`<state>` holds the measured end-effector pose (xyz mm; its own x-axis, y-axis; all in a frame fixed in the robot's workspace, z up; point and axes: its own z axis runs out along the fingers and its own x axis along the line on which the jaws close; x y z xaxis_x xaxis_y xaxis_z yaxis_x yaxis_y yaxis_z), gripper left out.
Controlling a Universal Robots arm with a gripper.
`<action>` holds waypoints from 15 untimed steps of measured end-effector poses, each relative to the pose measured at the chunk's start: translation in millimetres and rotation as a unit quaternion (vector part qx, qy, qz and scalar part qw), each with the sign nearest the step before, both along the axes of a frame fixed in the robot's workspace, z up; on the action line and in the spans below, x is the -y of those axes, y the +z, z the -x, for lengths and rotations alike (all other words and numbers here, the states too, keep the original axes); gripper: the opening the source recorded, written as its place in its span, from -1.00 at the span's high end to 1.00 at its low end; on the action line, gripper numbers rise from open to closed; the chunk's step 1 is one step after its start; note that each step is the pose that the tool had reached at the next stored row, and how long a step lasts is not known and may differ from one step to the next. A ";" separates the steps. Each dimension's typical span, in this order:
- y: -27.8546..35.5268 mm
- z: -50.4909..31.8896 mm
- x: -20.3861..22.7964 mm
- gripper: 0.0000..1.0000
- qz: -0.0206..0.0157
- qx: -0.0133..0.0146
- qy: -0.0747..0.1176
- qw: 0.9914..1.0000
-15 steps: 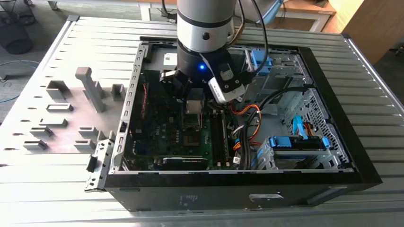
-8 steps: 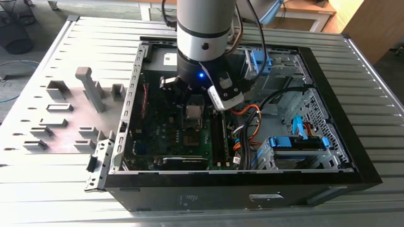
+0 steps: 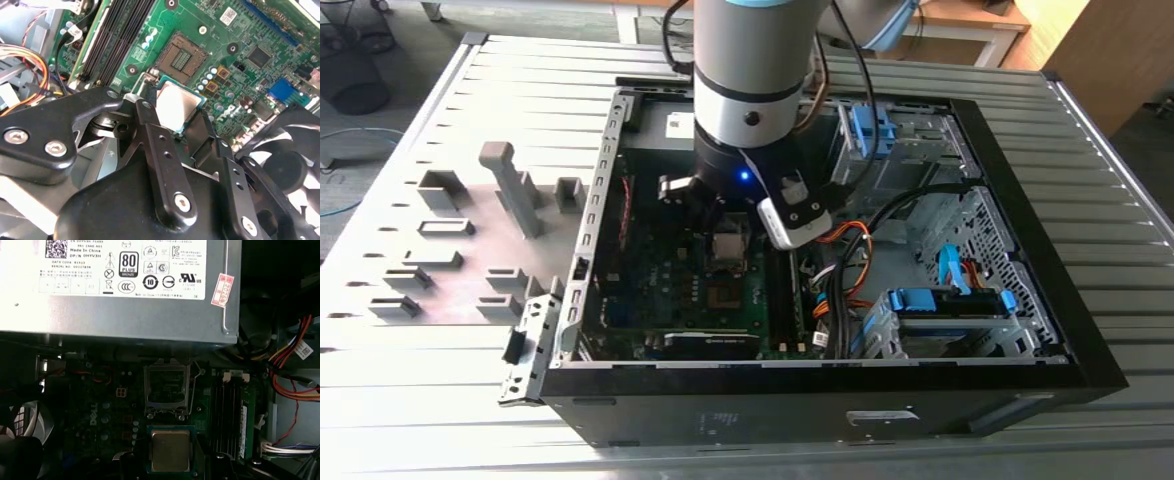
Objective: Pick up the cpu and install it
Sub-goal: 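Place the cpu into insertion slot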
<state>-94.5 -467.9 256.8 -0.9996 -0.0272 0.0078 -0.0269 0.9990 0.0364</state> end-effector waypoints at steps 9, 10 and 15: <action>-11.5 0.4 8.9 0.05 0.000 0.000 0.000 1.000; -13.2 0.4 9.4 0.05 0.000 0.000 0.000 1.000; -22.3 0.5 10.7 0.05 0.000 -0.001 0.000 1.000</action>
